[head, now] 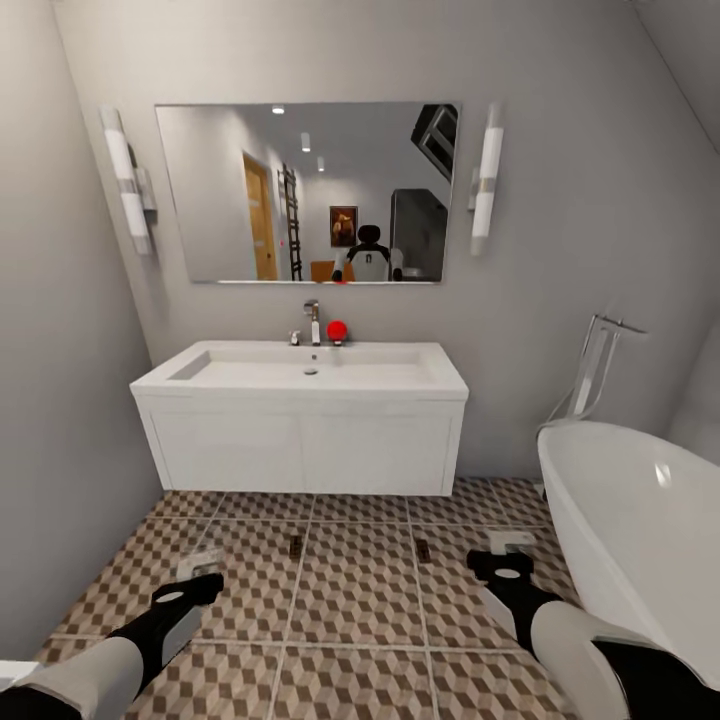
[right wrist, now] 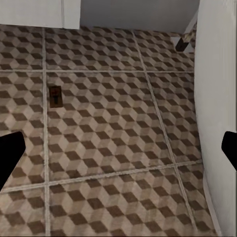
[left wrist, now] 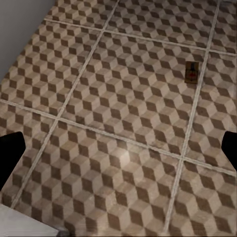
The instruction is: Take the four mousetraps from the cabinet in the bathroom and place them on the bathroom floor. Make sure all four end up on the same floor surface, and ensure that at least two of them are either under or directly next to the same bathroom sink.
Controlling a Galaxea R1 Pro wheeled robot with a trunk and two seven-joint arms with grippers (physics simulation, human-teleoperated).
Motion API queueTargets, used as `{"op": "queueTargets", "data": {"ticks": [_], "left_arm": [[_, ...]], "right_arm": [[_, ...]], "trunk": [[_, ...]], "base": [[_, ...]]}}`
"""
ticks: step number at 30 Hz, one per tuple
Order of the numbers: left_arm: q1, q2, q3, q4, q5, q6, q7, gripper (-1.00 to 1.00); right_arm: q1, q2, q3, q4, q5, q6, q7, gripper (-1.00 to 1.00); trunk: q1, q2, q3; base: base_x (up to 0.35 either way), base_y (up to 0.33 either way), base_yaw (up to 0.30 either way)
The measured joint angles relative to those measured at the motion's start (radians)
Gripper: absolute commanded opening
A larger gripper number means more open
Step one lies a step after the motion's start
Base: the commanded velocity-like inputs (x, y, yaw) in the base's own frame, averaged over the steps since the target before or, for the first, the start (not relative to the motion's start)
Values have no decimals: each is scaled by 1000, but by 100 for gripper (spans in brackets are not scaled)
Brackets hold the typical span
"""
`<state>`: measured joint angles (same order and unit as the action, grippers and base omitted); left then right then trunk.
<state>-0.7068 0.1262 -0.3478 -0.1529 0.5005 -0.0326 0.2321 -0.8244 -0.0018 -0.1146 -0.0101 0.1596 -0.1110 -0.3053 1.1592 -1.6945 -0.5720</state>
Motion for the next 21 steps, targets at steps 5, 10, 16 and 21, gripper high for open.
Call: {"op": "queueTargets", "data": {"ticks": [5,10,16,21], "left_arm": [[0,-8,2,75,2,-1,-11,100],[3,-13,2,115,3,1,-16,100],[7,-16,2,138,4,1,-22,100],[11,-17,2,145,4,2,-25,100]], "right_arm": [[-2,-34,-1,27,8,2,1,100],[4,-50,-1,35,10,5,1,100],[57,-58,-1,39,11,11,-5,100],[135,-61,-2,40,11,16,-6,100]], "trunk": [[-19,35,16],[-38,70,31],[-61,112,50],[-81,147,66]], "base": [[0,0,0],[0,0,0],[0,0,0],[0,0,0]]}}
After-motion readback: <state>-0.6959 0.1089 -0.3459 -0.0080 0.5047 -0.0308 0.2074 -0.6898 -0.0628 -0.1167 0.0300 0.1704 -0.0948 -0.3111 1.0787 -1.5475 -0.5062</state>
